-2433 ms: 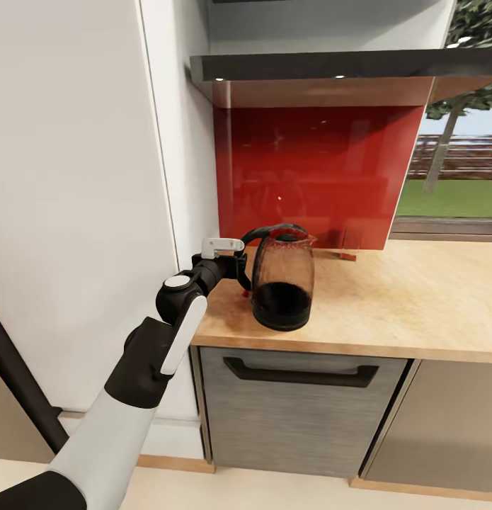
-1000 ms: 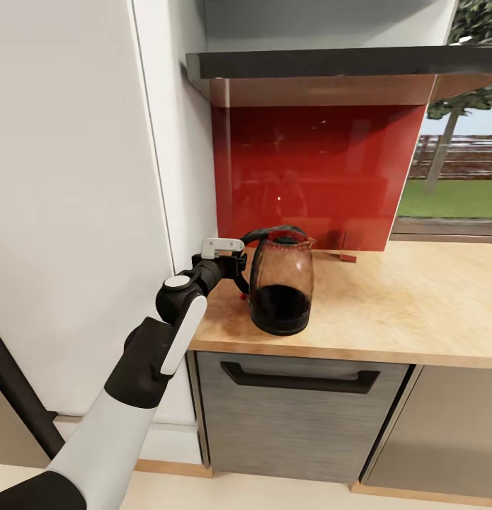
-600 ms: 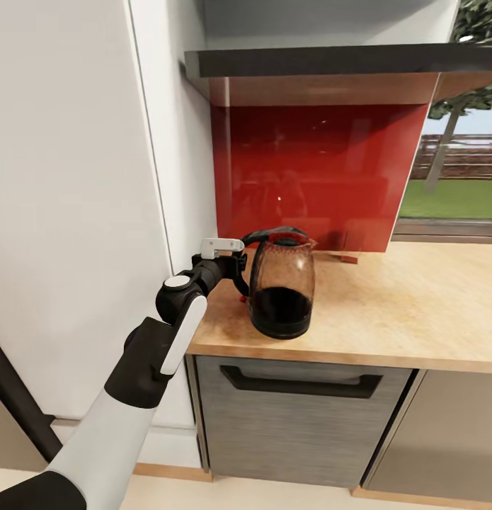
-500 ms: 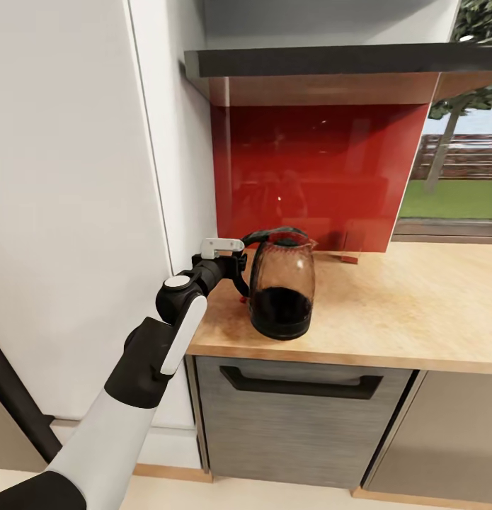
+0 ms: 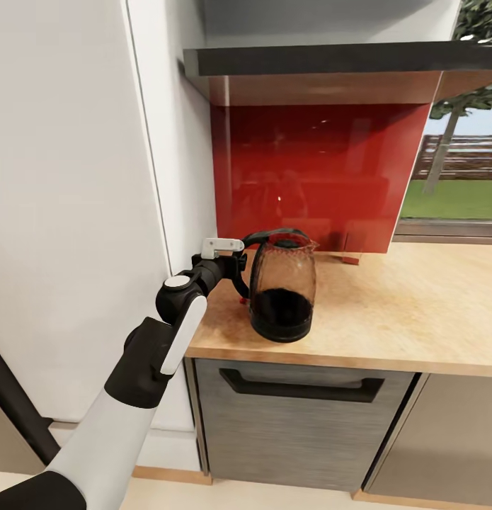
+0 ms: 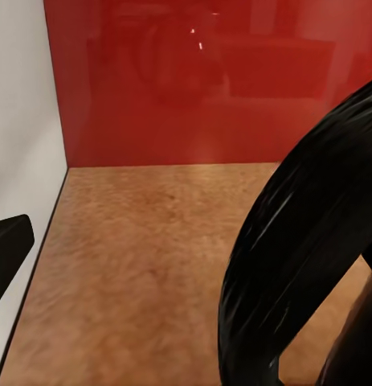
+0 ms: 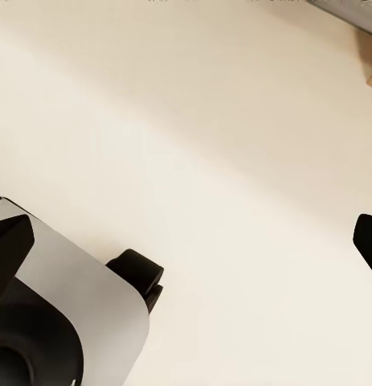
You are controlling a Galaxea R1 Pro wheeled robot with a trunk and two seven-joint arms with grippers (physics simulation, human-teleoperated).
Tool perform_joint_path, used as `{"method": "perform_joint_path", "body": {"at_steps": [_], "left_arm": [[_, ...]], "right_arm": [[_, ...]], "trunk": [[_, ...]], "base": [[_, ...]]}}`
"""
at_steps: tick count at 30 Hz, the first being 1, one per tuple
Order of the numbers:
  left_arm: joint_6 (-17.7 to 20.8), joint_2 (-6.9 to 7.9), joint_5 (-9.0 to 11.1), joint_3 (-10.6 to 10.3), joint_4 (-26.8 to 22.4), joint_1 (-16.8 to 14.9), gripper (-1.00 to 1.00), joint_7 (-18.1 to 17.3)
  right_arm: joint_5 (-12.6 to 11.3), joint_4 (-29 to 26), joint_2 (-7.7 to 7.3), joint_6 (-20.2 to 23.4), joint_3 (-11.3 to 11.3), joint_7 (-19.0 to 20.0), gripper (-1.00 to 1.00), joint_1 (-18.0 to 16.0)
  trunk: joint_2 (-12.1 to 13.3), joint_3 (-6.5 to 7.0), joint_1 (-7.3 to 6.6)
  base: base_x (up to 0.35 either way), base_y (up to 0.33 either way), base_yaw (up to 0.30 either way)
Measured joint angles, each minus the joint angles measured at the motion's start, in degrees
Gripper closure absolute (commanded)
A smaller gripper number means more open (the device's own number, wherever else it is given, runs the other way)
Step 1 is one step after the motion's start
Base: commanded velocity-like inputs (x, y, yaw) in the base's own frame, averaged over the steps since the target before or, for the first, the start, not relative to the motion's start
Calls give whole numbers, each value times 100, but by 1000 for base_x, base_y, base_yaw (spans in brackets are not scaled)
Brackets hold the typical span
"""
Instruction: Set up a coffee station on the kitchen countertop: keep the coffee maker on the countertop, move the bottle of coffee from the kitchen shelf to the counter next to the coffee maker, place a paper coffee filter on top of the coffee maker, put the saucer next to the coffee maker with the coffee cup on the saucer, and place the electric kettle next to the coffee maker.
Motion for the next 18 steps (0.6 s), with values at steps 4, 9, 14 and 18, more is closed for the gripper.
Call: {"method": "perform_joint_path", "body": {"at_steps": [4, 9, 14, 18], "left_arm": [[0, 1, 0, 0, 0, 0, -100, -1], [0, 1, 0, 0, 0, 0, -100, -2], [0, 1, 0, 0, 4, 0, -100, -3], [4, -2, -3, 0, 8, 0, -100, -3]], "right_arm": [[0, 0, 0, 0, 0, 0, -100, 0], [0, 0, 0, 0, 0, 0, -100, 0], [0, 0, 0, 0, 0, 0, -100, 0], [0, 0, 0, 0, 0, 0, -100, 0]], "trunk": [[0, 0, 0], [0, 0, 0], [0, 0, 0], [0, 0, 0]], "base": [[15, 0, 0], [4, 0, 0], [0, 0, 0], [0, 0, 0]]}}
